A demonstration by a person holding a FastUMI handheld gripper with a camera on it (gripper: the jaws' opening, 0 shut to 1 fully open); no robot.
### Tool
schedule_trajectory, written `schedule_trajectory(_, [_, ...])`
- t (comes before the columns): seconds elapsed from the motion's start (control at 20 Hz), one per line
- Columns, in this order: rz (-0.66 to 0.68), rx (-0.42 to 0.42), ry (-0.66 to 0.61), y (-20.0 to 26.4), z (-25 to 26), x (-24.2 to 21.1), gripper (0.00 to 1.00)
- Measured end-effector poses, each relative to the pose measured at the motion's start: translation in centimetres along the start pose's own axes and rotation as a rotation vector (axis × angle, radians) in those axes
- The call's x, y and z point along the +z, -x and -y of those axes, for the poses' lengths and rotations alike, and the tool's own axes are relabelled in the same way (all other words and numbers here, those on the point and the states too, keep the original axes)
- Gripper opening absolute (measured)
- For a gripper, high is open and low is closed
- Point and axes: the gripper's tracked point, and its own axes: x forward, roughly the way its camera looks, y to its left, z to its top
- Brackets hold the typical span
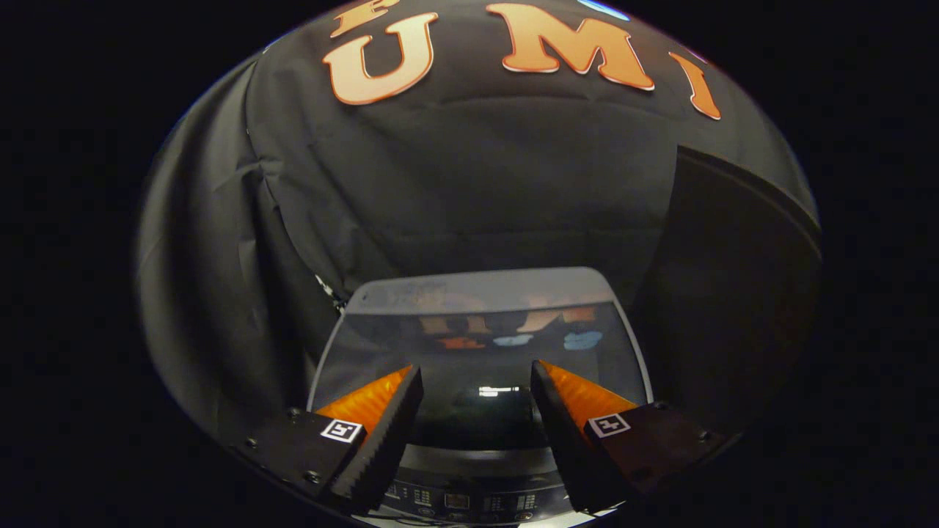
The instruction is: Put the clothes into the washing machine and then close the washing machine lid.
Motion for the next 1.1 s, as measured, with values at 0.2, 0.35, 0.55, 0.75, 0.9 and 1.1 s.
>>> schedule_trajectory(0.2, [-0.06,0.01,-0.01,-1.4,0.2,-3.1,0.96])
schedule_trajectory(0.35, [-0.051,0.023,-0.016,-1.1,0.1,-2.4,0.96])
schedule_trajectory(0.55, [0.021,0.06,-0.003,1.9,-0.6,1.9,0.96])
schedule_trajectory(0.75, [0.142,0.085,0.032,7.1,-0.5,8.1,0.96])
schedule_trajectory(0.9, [0.246,0.091,0.04,12.4,0.5,13.0,0.96])
schedule_trajectory(1.1, [0.376,0.052,0.068,19.2,2.1,17.8,0.96])
